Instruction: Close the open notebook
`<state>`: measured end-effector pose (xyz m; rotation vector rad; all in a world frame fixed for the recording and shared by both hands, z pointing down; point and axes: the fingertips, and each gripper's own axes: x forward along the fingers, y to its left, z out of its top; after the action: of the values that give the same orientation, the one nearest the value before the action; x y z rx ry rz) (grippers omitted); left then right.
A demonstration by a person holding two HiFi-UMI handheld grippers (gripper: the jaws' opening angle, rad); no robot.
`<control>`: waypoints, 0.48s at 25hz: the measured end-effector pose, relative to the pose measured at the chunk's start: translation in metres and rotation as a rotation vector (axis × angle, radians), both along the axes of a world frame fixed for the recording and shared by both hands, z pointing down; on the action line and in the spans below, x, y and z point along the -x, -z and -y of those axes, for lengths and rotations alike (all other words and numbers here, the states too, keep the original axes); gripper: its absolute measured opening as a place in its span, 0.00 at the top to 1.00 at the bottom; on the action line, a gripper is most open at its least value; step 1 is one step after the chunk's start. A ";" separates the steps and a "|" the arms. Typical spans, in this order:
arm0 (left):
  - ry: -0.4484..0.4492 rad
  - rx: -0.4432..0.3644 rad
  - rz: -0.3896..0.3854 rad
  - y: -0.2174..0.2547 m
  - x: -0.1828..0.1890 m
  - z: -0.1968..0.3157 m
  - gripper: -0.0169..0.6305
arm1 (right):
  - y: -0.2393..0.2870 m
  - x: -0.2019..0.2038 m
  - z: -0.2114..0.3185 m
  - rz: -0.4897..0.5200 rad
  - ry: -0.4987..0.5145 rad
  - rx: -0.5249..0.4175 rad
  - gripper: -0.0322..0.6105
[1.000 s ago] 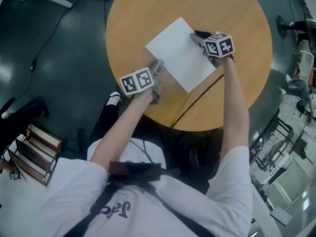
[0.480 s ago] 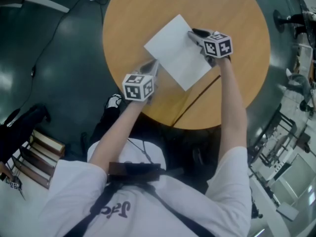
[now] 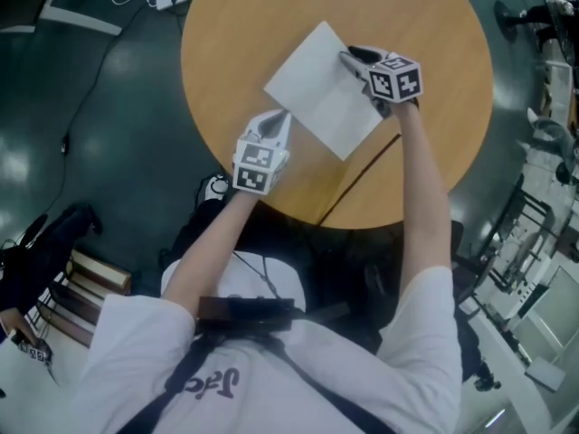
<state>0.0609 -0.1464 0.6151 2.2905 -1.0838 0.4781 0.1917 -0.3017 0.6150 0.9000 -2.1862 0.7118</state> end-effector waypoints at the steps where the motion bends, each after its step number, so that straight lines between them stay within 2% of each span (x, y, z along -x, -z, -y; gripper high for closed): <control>1: -0.023 -0.021 0.015 0.003 -0.003 -0.002 0.96 | 0.002 -0.001 -0.001 0.005 -0.009 -0.007 0.75; 4: -0.101 -0.090 0.057 0.013 -0.017 -0.010 0.96 | 0.007 -0.003 -0.007 0.036 -0.030 -0.018 0.80; 12: -0.339 -0.263 0.208 0.028 -0.050 -0.029 0.96 | 0.022 -0.018 -0.028 0.070 -0.095 -0.054 0.79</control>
<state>0.1106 -0.1176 0.5872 2.7244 -0.8952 0.7592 0.2093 -0.2738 0.5934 1.0262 -2.2457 0.7428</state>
